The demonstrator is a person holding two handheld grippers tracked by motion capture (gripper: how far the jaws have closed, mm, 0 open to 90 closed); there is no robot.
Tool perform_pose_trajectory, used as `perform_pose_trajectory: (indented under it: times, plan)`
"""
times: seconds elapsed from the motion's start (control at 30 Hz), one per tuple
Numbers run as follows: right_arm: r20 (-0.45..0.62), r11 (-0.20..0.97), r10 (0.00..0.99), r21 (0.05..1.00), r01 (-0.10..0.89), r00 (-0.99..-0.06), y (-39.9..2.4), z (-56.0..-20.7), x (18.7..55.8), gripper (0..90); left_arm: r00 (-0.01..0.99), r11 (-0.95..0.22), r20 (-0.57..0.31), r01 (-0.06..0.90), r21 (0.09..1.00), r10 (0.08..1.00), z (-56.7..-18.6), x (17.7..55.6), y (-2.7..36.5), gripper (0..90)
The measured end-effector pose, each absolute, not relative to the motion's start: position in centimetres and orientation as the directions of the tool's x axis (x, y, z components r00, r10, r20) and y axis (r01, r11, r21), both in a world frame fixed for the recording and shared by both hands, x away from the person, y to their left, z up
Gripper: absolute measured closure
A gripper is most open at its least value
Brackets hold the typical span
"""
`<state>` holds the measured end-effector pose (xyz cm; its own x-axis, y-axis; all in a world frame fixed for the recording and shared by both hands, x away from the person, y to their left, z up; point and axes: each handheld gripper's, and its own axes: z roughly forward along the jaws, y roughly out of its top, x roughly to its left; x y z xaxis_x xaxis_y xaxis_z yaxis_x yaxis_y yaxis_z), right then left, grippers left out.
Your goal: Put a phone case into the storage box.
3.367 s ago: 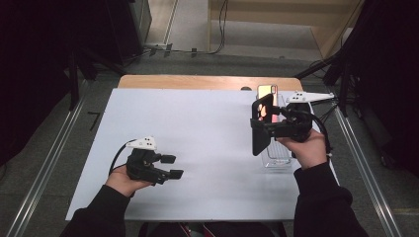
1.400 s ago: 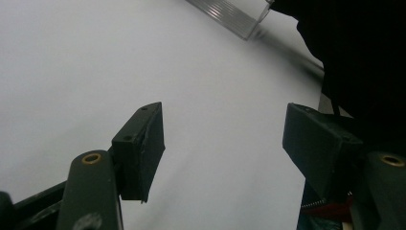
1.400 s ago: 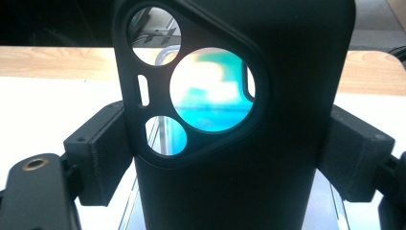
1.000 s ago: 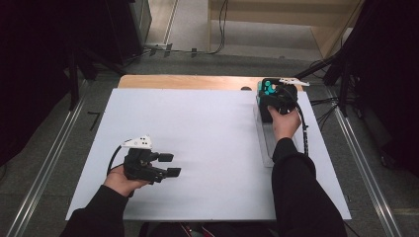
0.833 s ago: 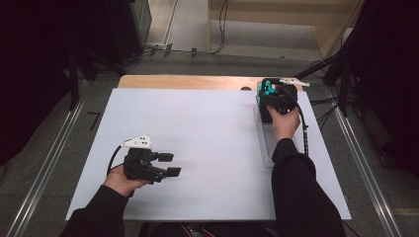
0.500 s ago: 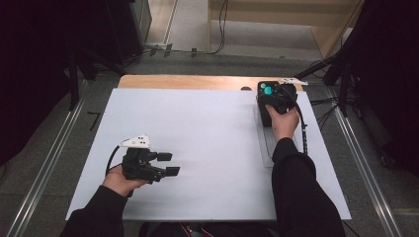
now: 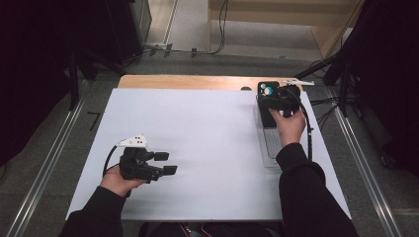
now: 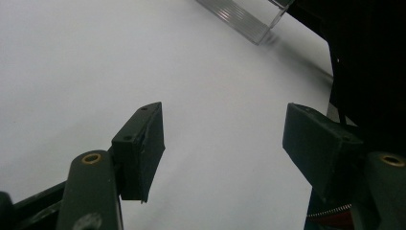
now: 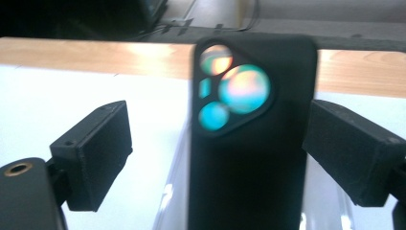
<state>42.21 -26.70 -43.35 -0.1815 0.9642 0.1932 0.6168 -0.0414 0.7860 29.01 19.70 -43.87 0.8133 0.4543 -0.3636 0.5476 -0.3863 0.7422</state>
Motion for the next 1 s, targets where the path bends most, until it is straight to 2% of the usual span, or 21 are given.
perform_pose_trajectory:
  times: [0.1,0.13,0.47,1.0]
  plan:
    - [0.186,-0.01,0.959,0.775,0.632,-0.213,-26.3,-43.1,41.1,9.0,0.811,-0.387,-0.366,0.551,0.739,0.456,-43.8,28.9,19.7,31.2]
    - [0.188,0.0,0.955,0.771,0.637,-0.227,-26.3,-43.0,40.7,12.1,0.812,-0.389,-0.366,0.551,0.738,0.455,-43.8,28.9,19.7,31.2]
    - [0.248,0.083,0.89,0.737,0.671,-0.383,-25.0,-42.2,37.4,12.1,0.807,-0.39,-0.366,0.557,0.733,0.464,-43.8,28.9,19.8,31.2]
    - [0.326,0.179,0.744,0.743,0.644,-0.583,-23.4,-42.0,31.5,12.5,0.806,-0.395,-0.369,0.56,0.728,0.462,-44.0,28.8,20.1,31.2]
